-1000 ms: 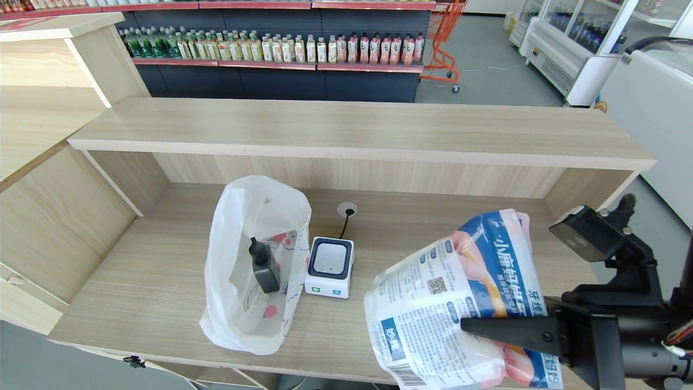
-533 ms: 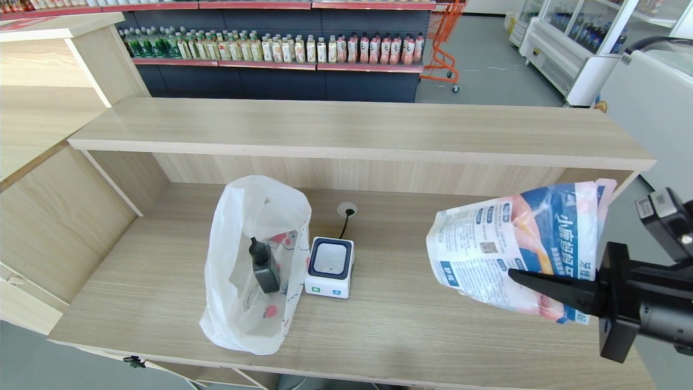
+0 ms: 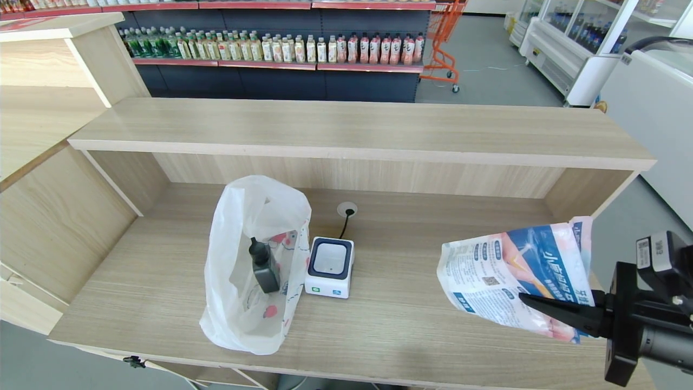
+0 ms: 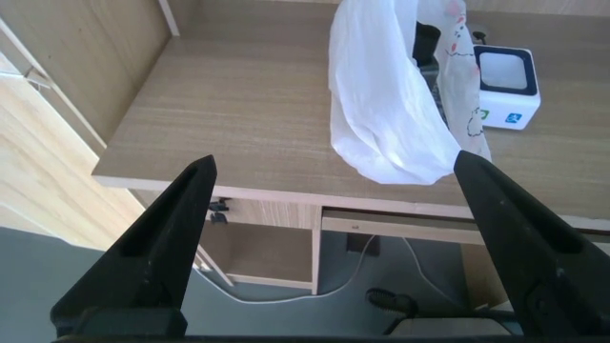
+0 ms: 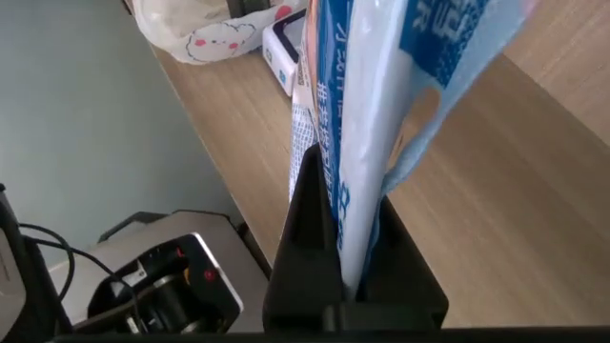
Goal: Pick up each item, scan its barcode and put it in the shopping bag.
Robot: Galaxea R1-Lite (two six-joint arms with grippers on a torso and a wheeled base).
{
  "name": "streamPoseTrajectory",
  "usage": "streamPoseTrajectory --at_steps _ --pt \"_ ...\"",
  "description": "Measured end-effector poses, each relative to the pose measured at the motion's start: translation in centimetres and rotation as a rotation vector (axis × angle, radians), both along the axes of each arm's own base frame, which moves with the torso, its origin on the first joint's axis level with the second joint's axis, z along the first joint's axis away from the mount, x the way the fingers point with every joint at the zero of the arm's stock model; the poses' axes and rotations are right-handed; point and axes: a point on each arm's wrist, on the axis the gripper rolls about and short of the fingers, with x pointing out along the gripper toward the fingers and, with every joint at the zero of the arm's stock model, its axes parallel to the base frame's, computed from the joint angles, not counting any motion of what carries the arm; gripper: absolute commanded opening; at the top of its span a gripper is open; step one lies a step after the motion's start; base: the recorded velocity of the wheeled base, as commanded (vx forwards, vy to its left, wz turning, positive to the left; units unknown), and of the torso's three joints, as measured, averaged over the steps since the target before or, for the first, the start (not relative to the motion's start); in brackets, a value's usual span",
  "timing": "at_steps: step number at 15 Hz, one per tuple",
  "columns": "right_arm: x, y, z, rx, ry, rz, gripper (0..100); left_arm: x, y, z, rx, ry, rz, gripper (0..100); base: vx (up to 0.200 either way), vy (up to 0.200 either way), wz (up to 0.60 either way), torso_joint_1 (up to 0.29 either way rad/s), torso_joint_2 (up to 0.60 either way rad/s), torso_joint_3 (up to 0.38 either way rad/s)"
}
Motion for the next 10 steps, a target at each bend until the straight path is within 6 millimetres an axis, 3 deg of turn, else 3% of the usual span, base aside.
streamPoseTrajectory --at_steps 1,10 --pt "0.1 0.0 0.0 -0.002 0.001 0.002 0 0.0 0.0 0.0 0.0 0.0 0.0 100 0.0 0.0 0.0 0.0 0.0 0.0" --pt "1.6 0.5 0.5 0.008 0.011 0.027 0 0.0 0.0 0.0 0.0 0.0 -0.001 100 0.0 0.2 0.0 0.001 0.0 0.003"
